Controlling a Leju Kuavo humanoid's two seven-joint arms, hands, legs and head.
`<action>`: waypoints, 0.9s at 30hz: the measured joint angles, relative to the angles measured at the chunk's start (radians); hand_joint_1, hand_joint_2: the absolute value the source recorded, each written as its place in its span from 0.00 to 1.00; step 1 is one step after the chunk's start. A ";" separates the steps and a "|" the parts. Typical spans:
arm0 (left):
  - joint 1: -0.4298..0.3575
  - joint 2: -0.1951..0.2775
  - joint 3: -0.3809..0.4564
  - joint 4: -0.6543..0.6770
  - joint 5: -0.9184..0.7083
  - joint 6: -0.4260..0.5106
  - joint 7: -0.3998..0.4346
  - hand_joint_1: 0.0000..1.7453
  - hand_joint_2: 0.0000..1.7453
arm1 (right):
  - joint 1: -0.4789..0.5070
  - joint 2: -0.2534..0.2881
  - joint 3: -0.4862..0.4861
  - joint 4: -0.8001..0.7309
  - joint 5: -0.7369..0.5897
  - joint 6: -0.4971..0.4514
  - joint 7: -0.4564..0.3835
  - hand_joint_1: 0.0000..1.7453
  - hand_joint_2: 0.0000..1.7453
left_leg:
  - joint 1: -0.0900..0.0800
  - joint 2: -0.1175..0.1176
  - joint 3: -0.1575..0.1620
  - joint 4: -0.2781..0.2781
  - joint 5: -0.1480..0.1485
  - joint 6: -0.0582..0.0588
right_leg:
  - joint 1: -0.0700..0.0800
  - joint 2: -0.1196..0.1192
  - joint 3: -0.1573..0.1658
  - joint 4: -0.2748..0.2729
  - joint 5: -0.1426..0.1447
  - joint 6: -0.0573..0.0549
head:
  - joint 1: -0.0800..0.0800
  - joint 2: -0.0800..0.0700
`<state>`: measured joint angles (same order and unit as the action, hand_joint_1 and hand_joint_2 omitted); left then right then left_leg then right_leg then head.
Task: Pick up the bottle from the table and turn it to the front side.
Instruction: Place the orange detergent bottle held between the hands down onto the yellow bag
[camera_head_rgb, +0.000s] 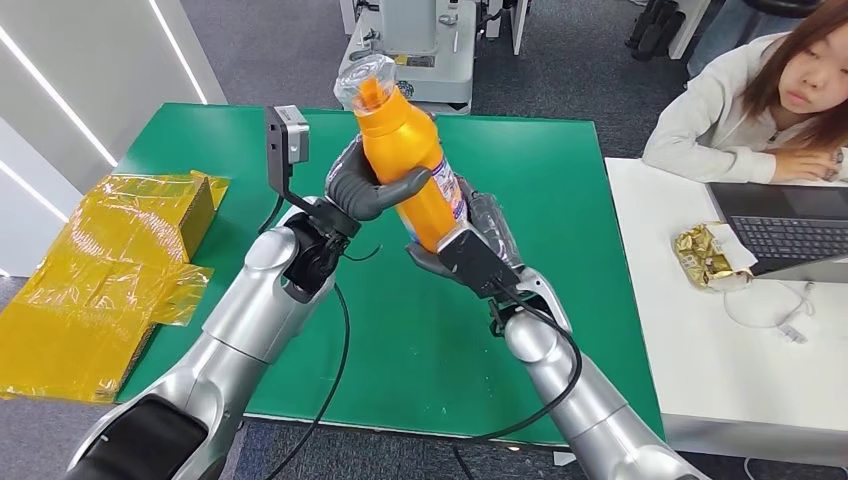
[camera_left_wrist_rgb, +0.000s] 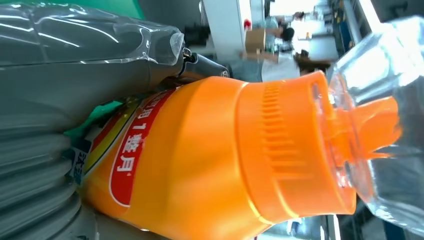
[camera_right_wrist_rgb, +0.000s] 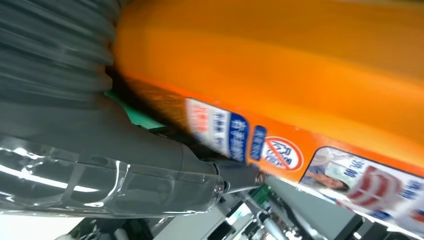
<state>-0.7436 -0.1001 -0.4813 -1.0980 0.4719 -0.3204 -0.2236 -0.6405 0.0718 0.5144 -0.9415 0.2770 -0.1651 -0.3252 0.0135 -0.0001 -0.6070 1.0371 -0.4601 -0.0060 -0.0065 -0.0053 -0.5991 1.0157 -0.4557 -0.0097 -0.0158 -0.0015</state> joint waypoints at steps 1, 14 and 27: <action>0.001 0.001 0.003 0.000 -0.022 0.010 -0.006 1.00 1.00 | 0.016 -0.003 -0.001 -0.018 -0.009 0.003 -0.004 0.00 1.00 | 0.000 0.000 0.000 0.000 0.000 0.000 | 0.000 0.000 0.000 0.000 0.000 0.000 | 0.000 0.000; 0.017 0.040 0.045 -0.006 -0.243 0.118 -0.050 1.00 1.00 | 0.279 -0.108 -0.025 -0.381 -0.113 0.010 -0.065 0.00 1.00 | 0.000 -0.002 0.000 0.000 0.000 0.000 | 0.000 -0.002 0.000 -0.001 0.000 0.000 | 0.000 0.000; 0.024 0.073 0.083 -0.022 -0.627 0.317 -0.083 1.00 1.00 | 0.501 -0.169 -0.072 -0.705 -0.078 -0.026 -0.111 0.00 1.00 | 0.000 -0.001 0.000 0.000 0.000 0.000 | 0.000 -0.001 0.000 -0.001 0.000 0.000 | 0.000 0.000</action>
<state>-0.7200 -0.0276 -0.3983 -1.1199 -0.1548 -0.0033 -0.3071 -0.1390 -0.0975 0.4422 -1.6463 0.1987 -0.1907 -0.4362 0.0136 -0.0014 -0.6073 1.0368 -0.4604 -0.0060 -0.0065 -0.0064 -0.5990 1.0151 -0.4561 -0.0097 -0.0157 -0.0015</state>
